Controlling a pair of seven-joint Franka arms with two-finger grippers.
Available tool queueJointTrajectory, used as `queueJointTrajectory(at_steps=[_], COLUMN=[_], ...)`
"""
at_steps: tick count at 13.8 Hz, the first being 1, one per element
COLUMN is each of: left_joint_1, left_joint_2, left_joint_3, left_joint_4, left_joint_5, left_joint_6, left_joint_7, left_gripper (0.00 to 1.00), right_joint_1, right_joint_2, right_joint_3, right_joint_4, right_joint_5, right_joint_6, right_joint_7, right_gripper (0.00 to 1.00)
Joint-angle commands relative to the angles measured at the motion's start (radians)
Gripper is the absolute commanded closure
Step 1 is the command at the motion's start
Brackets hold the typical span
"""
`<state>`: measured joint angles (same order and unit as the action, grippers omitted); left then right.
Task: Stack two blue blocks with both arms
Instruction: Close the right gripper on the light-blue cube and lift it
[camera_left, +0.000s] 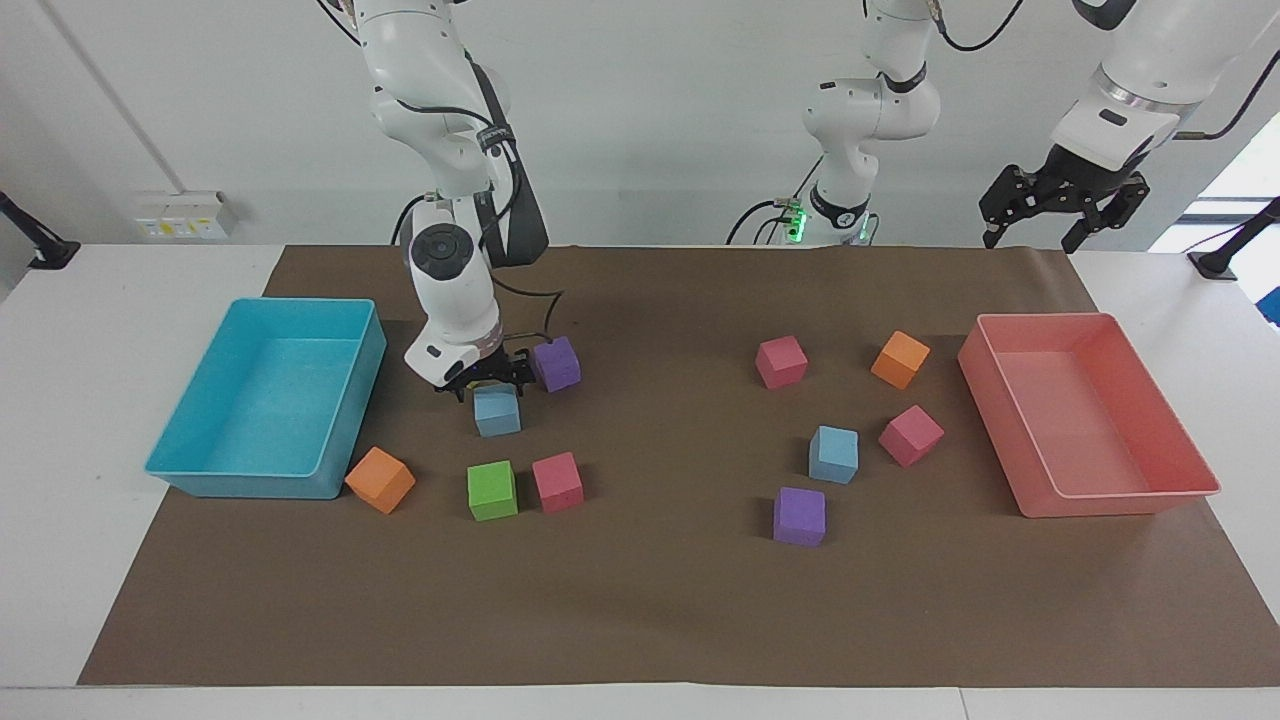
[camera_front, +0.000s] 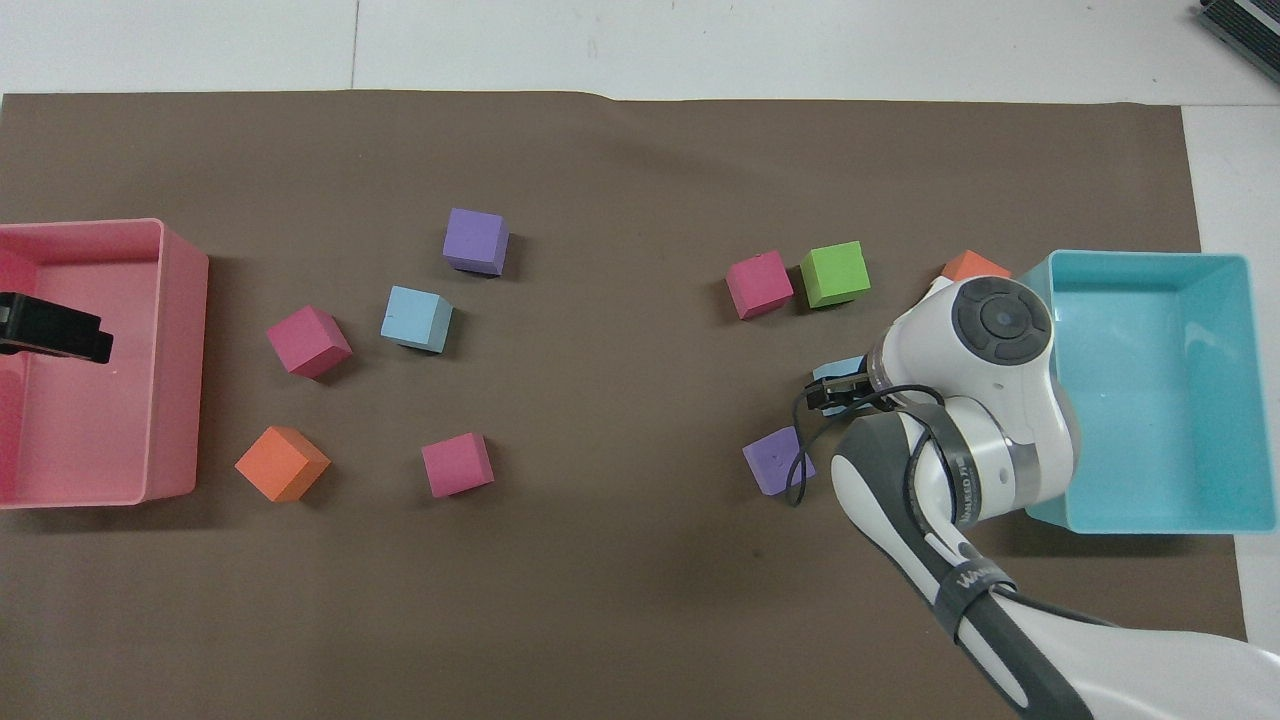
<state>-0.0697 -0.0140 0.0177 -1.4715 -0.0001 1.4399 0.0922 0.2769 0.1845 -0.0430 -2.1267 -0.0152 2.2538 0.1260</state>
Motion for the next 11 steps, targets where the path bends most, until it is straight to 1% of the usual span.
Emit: queueJointTrajectory(at_steps=[1, 5, 7, 11], left_joint_1=[0.013, 0.013, 0.013, 0.013], left_joint_2=[-0.006, -0.006, -0.006, -0.006], left_joint_3=[-0.009, -0.009, -0.009, -0.009], left_joint_4=[0.005, 0.005, 0.005, 0.005], left_joint_5=[0.008, 0.008, 0.008, 0.008], left_joint_6=[-0.012, -0.012, -0.012, -0.012], left_joint_7=[0.004, 0.004, 0.004, 0.004], left_gripper=[0.0, 0.0, 0.0, 0.0], right_joint_1=[-0.002, -0.002, -0.002, -0.004], right_joint_2=[-0.007, 0.003, 0.021, 0.033], right_joint_3=[0.0, 0.0, 0.0, 0.0], right_joint_4=[-0.048, -0.064, -0.064, -0.062], right_joint_5=[0.018, 0.018, 0.018, 0.018], right_joint_6=[0.05, 0.069, 0.085, 0.098], right_joint_7=[-0.032, -0.069, -0.071, -0.072], right_gripper=[0.0, 0.0, 0.0, 0.0])
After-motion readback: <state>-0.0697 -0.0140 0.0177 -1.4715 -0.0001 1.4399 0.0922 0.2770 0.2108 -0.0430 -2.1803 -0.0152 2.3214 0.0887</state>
